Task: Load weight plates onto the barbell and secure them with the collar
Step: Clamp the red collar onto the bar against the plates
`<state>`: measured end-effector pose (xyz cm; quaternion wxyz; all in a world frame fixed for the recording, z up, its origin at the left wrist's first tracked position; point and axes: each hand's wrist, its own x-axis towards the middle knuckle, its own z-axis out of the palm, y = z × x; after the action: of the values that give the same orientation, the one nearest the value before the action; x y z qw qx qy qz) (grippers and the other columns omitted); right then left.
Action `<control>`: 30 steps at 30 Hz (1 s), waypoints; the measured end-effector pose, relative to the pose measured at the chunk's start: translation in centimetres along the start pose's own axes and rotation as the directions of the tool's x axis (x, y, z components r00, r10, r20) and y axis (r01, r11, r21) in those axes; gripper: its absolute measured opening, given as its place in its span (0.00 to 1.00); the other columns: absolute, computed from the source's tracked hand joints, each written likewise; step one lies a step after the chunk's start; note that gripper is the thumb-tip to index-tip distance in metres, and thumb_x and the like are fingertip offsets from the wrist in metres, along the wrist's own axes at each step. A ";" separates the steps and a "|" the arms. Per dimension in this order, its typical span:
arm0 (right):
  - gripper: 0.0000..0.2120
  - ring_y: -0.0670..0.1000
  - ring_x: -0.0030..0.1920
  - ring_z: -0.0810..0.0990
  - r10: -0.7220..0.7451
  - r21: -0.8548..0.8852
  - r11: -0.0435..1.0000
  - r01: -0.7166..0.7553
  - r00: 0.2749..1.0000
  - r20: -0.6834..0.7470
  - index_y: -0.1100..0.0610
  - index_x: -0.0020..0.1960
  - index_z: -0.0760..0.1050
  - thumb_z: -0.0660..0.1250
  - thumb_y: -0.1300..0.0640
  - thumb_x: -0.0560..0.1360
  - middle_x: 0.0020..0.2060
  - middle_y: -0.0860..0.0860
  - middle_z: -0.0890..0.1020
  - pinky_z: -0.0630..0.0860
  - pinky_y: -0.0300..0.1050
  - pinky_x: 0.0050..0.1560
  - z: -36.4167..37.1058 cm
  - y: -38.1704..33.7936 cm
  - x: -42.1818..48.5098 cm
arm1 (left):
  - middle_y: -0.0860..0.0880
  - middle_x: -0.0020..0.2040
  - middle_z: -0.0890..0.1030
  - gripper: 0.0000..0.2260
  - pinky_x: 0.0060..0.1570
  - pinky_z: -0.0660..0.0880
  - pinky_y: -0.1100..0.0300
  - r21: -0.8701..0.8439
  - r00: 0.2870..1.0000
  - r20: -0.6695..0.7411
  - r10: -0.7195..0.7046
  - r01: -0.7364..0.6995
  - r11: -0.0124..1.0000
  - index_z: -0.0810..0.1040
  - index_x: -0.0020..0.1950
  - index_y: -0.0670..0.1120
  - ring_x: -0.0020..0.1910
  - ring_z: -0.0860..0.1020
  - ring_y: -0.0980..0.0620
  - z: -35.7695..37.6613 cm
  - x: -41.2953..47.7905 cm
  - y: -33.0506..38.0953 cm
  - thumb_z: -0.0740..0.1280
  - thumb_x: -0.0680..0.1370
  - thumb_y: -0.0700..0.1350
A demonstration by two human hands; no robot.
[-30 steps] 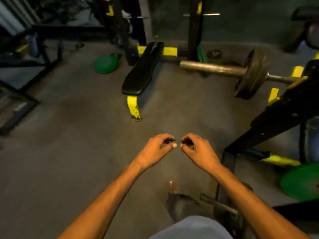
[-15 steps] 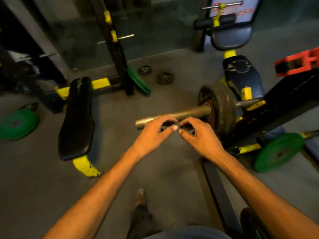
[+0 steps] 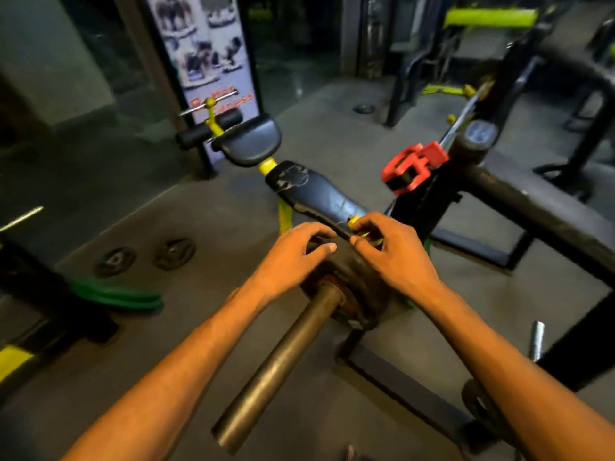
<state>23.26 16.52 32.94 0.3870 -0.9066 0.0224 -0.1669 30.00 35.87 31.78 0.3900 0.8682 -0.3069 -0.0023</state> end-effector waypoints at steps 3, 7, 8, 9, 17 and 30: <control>0.10 0.46 0.43 0.82 0.015 -0.079 0.997 -0.021 0.997 -0.073 0.48 0.53 0.80 0.69 0.48 0.73 0.47 0.43 0.84 0.81 0.55 0.49 -2.1 0.0 2.5 | 0.49 0.56 0.84 0.12 0.59 0.76 0.59 -0.037 0.999 0.025 0.034 -0.033 0.999 0.82 0.59 0.45 0.56 0.82 0.53 0.5 4.6 0.3 0.71 0.78 0.47; 0.09 0.46 0.41 0.79 0.000 -0.131 0.991 -0.040 0.956 -0.294 0.49 0.52 0.78 0.70 0.54 0.73 0.46 0.45 0.80 0.79 0.55 0.47 -5.3 0.8 4.8 | 0.48 0.59 0.84 0.18 0.61 0.78 0.50 -0.171 0.998 0.057 0.009 0.001 0.985 0.81 0.63 0.46 0.59 0.82 0.52 2.0 11.0 1.5 0.70 0.77 0.53; 0.09 0.47 0.40 0.78 0.004 -0.134 0.989 -0.053 0.938 -0.346 0.50 0.53 0.77 0.70 0.55 0.73 0.46 0.46 0.79 0.79 0.55 0.46 -6.0 1.1 5.2 | 0.47 0.61 0.83 0.18 0.63 0.77 0.50 -0.191 0.998 0.062 0.010 0.002 0.982 0.79 0.65 0.45 0.61 0.81 0.51 2.4 12.4 2.0 0.70 0.78 0.52; 0.11 0.48 0.40 0.78 0.014 -0.146 0.986 -0.076 0.921 -0.390 0.51 0.55 0.76 0.70 0.55 0.73 0.47 0.48 0.78 0.79 0.55 0.46 -6.4 1.5 5.7 | 0.46 0.64 0.82 0.18 0.65 0.76 0.51 -0.230 0.998 0.057 0.003 0.010 0.973 0.78 0.67 0.43 0.63 0.80 0.51 2.7 13.8 2.4 0.70 0.79 0.50; 0.25 0.55 0.44 0.83 0.170 -0.213 0.930 -0.301 0.862 -0.477 0.47 0.66 0.65 0.68 0.40 0.74 0.41 0.48 0.82 0.80 0.56 0.44 -6.6 1.9 7.4 | 0.40 0.61 0.83 0.14 0.52 0.81 0.51 -0.637 0.948 0.289 -0.134 0.295 0.712 0.78 0.60 0.47 0.54 0.83 0.46 4.8 20.0 3.9 0.61 0.84 0.55; 0.23 0.52 0.47 0.84 0.251 -0.139 0.931 -0.338 0.868 -0.428 0.49 0.62 0.67 0.67 0.42 0.72 0.50 0.49 0.83 0.83 0.58 0.47 -1.3 -3.0 9.3 | 0.47 0.44 0.85 0.08 0.44 0.79 0.57 -0.619 0.993 0.079 -0.088 0.118 0.777 0.83 0.55 0.44 0.40 0.83 0.54 2.9 20.0 0.6 0.67 0.79 0.38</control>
<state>31.31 16.13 38.55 0.2976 -0.8738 0.2578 -0.2853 45.15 22.88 34.87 0.6466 0.7062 -0.2498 -0.1446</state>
